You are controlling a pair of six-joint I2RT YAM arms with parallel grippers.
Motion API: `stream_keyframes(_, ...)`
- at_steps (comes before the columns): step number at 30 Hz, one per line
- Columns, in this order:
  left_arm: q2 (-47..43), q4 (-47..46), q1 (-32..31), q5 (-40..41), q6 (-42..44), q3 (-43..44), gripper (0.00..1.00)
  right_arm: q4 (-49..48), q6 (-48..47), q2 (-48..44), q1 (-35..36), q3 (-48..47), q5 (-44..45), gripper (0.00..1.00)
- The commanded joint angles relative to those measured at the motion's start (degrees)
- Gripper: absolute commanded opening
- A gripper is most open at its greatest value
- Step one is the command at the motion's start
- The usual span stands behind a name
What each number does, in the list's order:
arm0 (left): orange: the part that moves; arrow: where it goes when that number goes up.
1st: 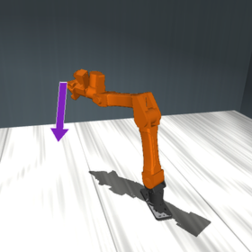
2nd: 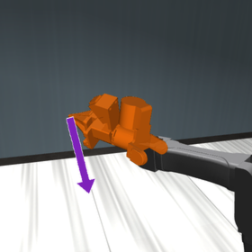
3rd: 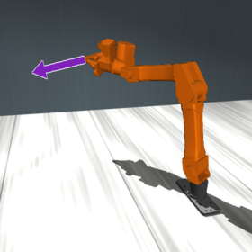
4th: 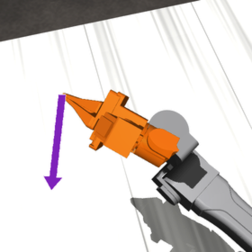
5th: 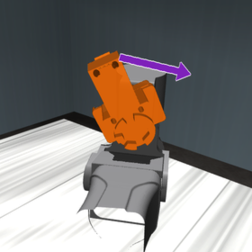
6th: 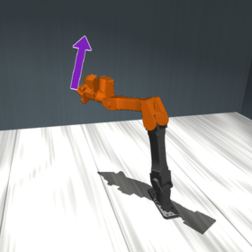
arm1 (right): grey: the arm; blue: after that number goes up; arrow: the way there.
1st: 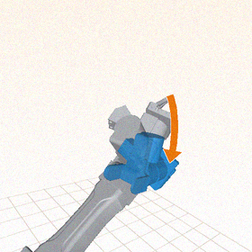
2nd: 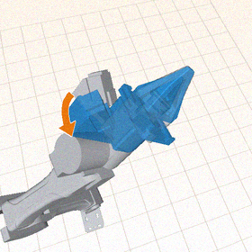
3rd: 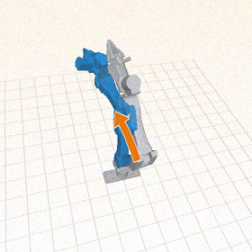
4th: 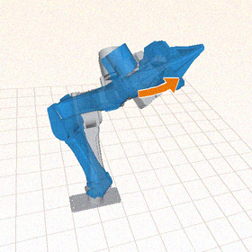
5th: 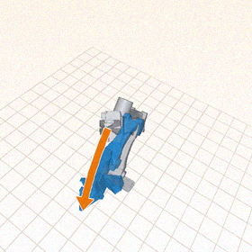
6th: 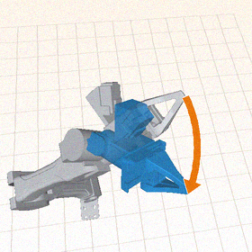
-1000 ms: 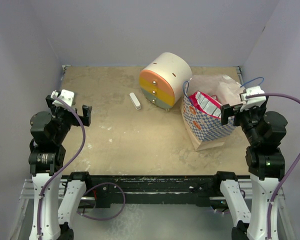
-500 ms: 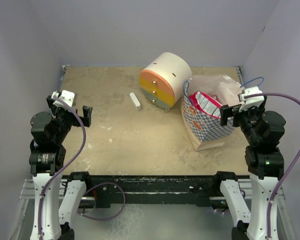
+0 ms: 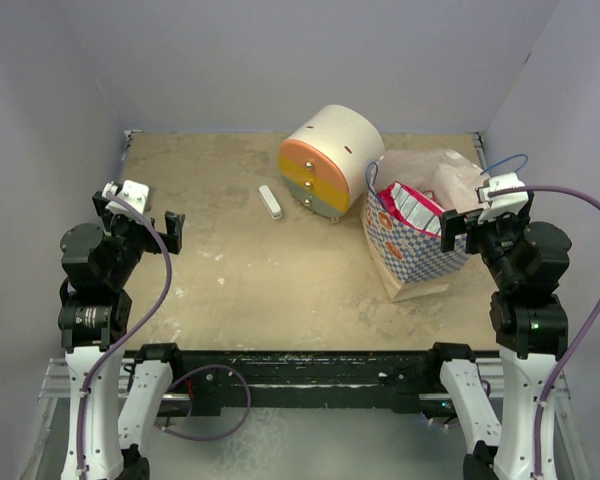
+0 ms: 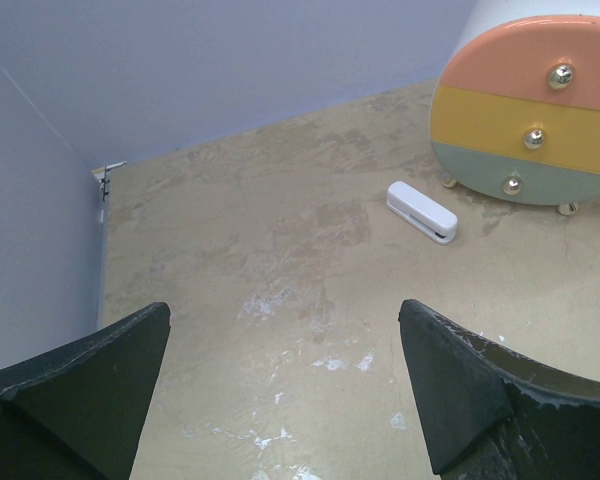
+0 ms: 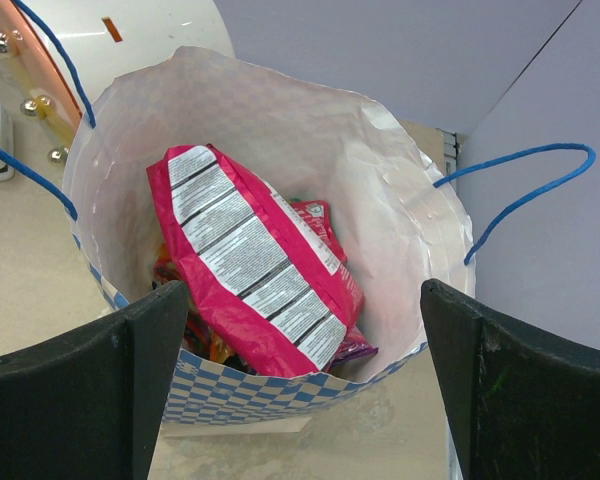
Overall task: Place the snacks into the paper bag
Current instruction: Reset both arms
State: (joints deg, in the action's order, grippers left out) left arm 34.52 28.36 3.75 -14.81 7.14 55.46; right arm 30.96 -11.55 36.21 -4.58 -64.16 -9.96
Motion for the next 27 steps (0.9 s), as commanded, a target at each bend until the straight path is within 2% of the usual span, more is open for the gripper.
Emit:
stream_keyframes(1,-0.34,-2.26,0.38,-1.19,0.77,-0.3,0.99,-1.33,-0.19,-0.61,-0.18,0.09,1.41,0.99)
stream_keyframes(27,-0.6,-2.6,0.73,-1.19,1.12,-0.71,0.99,-1.78,-0.54,-0.85,-0.14,0.97,0.35,1.0)
